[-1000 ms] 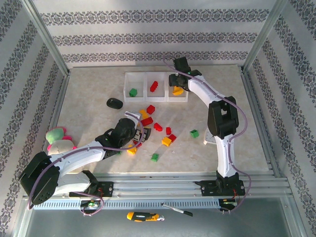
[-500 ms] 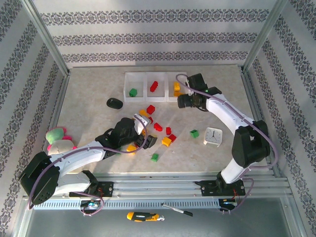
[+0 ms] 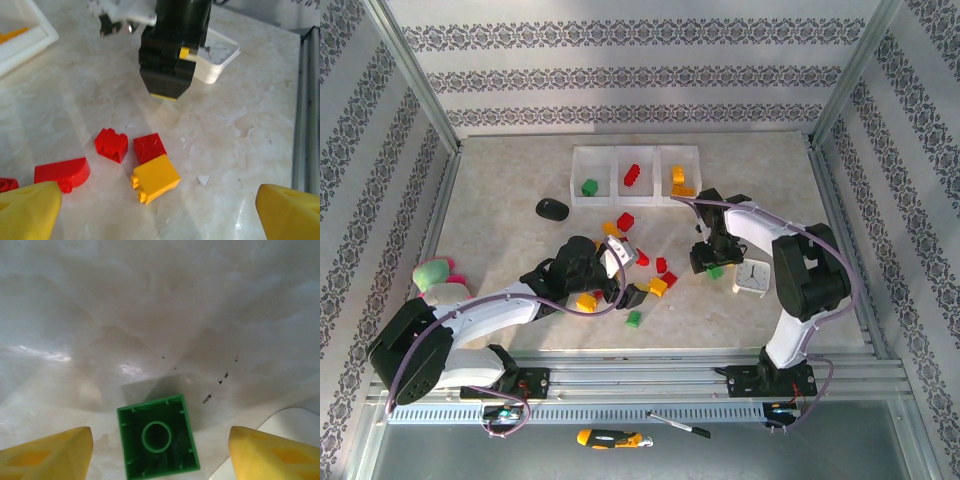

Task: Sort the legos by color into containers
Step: Pick up the lego from the middle-right of the table, then place the lego in the container.

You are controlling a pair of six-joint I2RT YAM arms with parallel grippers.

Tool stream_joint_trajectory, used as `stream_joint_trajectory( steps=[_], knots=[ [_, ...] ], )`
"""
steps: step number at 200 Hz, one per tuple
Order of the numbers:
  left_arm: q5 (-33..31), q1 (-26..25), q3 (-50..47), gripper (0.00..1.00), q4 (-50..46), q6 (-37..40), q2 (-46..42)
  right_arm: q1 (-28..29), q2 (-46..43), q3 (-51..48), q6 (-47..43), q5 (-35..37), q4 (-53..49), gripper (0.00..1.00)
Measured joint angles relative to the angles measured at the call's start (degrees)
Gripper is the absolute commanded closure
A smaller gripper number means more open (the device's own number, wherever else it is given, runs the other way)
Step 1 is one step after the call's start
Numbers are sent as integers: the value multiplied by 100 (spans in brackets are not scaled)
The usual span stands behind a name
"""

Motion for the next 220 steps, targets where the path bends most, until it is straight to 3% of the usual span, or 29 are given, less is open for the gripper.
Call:
stream_joint_trajectory(
  steps=[27, 68, 114, 147, 182, 220],
  knots=[
    [72, 0, 0, 1, 225, -35, 0, 0, 212, 52, -7, -101, 17, 52],
    [48, 0, -85, 1, 295, -90, -92, 0, 315, 98, -11, -151, 0, 69],
    [-317, 0, -232, 1, 251, -236, -380, 133, 76, 214, -44, -92, -127, 71],
    [-929, 0, -269, 1, -44, -522, -656, 706, -44, 866, -129, 129, -114, 71],
    [-1598, 0, -315, 1, -601, -809, -1038, 1307, 140, 2059, -109, 332, 190, 71],
    [-2312, 0, -391, 1, -1207, -1145, -1368, 1709, 1126, 3880, 17, 533, 833, 71]
  ],
)
